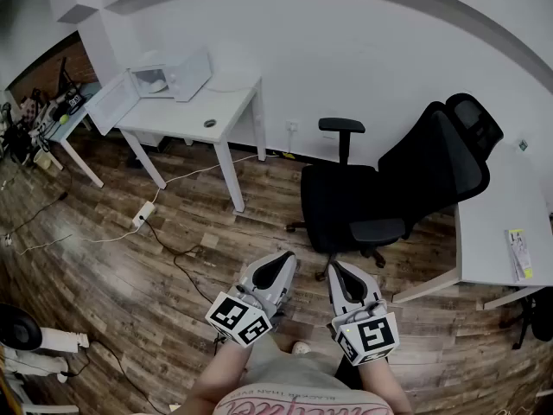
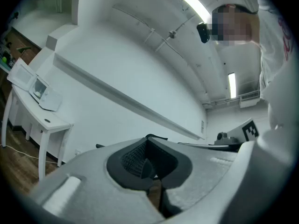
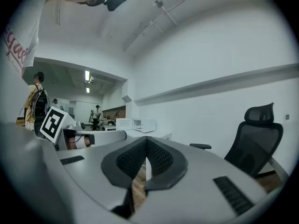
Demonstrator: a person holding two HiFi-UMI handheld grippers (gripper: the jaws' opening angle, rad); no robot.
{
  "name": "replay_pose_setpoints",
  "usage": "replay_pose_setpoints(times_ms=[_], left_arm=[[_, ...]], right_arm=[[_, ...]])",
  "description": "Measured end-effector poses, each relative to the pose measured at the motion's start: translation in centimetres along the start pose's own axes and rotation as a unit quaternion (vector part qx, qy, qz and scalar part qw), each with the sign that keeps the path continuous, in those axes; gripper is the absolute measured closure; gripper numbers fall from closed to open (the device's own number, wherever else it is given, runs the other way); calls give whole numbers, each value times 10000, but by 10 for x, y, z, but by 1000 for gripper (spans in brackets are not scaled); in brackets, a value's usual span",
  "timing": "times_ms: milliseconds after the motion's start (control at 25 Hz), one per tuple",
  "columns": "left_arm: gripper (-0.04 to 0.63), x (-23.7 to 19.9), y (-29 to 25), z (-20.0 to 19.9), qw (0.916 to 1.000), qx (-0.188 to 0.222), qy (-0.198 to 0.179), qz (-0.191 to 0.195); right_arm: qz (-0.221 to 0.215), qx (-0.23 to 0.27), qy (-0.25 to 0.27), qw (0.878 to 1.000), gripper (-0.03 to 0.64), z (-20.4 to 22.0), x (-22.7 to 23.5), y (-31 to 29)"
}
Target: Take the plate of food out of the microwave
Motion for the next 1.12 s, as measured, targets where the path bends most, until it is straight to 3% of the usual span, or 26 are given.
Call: replay_pose_setpoints(times_ms=[200, 400, 800, 1120], left_arm=[[592, 18, 1, 0, 9999, 8, -81, 127], [592, 8, 18, 0, 10000, 10, -53, 5], [592, -74, 79, -41, 9969, 179, -187, -747], [592, -109, 104, -63, 9939, 297, -378, -997]], right_arm=[[64, 1, -16, 10000, 606, 5, -3, 16], [-19, -59, -6, 10000, 606, 4, -16, 7], [-785, -5, -55, 9969, 606, -23, -77, -77], [-1145, 98, 74, 9934, 605, -42, -111, -122]])
Point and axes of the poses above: the fingertips, and each gripper's own axes: y backward along the fingers, x to its right, z out of its underside, the point moved 4 cm from there along y, backward along the fingers, and after that the axes turned 10 degrees about -x, right-handed, at the moved point
